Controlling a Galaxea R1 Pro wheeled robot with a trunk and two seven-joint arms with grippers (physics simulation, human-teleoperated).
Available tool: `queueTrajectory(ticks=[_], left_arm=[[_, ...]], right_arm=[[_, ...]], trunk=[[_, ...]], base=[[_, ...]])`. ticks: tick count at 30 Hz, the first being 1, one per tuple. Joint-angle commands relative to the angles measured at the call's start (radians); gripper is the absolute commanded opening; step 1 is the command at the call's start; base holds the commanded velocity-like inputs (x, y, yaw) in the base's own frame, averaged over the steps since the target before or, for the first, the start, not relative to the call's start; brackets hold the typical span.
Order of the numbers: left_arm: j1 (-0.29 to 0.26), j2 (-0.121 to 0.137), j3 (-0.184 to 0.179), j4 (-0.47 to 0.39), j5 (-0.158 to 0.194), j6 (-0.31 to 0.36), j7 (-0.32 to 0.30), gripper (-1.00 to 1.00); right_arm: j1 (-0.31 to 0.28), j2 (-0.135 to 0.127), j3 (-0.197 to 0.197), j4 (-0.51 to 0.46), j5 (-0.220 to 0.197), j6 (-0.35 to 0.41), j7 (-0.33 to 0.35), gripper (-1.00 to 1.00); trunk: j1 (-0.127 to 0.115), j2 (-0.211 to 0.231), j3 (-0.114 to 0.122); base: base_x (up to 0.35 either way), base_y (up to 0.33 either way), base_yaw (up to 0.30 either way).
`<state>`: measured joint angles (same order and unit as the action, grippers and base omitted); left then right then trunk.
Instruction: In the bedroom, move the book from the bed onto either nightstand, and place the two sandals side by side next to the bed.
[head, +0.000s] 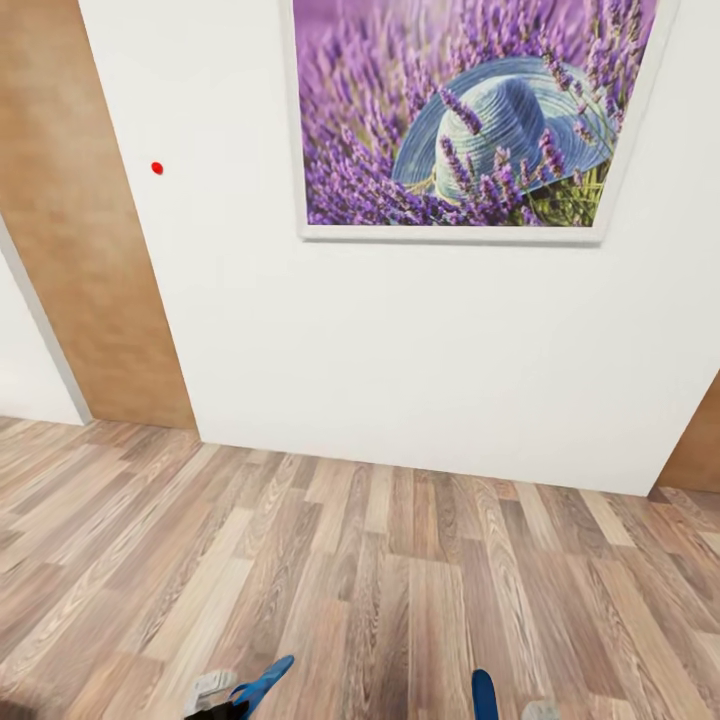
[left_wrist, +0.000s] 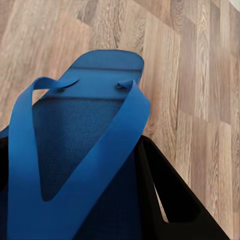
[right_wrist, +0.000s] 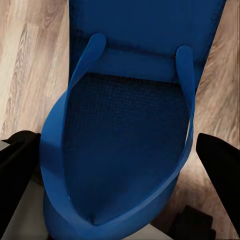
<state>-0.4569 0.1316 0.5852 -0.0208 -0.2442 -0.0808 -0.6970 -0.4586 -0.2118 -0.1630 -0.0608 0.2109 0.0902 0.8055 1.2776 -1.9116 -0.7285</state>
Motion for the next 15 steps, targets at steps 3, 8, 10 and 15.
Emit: queueTrajectory(ticks=[3, 8, 10, 15], left_arm=[[-0.001, 0.0, 0.007, 0.001, -0.012, -0.01, -0.001, -1.0], [-0.001, 0.0, 0.007, 0.001, -0.012, -0.01, -0.001, -1.0], [-0.001, 0.0, 0.007, 0.001, -0.012, -0.01, -0.001, -1.0], [-0.001, 0.0, 0.007, 0.001, -0.012, -0.01, -0.001, -1.0]], right_arm=[[0.0, 0.0, -0.01, -0.002, 0.005, 0.009, 0.004, -1.0], [0.0, 0.0, -0.01, -0.002, 0.005, 0.009, 0.004, -1.0], [0.0, 0.0, -0.01, -0.002, 0.005, 0.009, 0.004, -1.0], [0.0, 0.0, -0.01, -0.002, 0.005, 0.009, 0.004, -1.0]], trunk=[[0.0, 0.0, -0.001], [0.0, 0.0, -0.001], [0.0, 0.0, -0.001], [0.0, 0.0, -0.001]], base=[[0.301, -0.092, 0.003], [0.301, -0.091, 0.008], [0.301, -0.076, 0.099], [0.301, -0.022, 0.217]])
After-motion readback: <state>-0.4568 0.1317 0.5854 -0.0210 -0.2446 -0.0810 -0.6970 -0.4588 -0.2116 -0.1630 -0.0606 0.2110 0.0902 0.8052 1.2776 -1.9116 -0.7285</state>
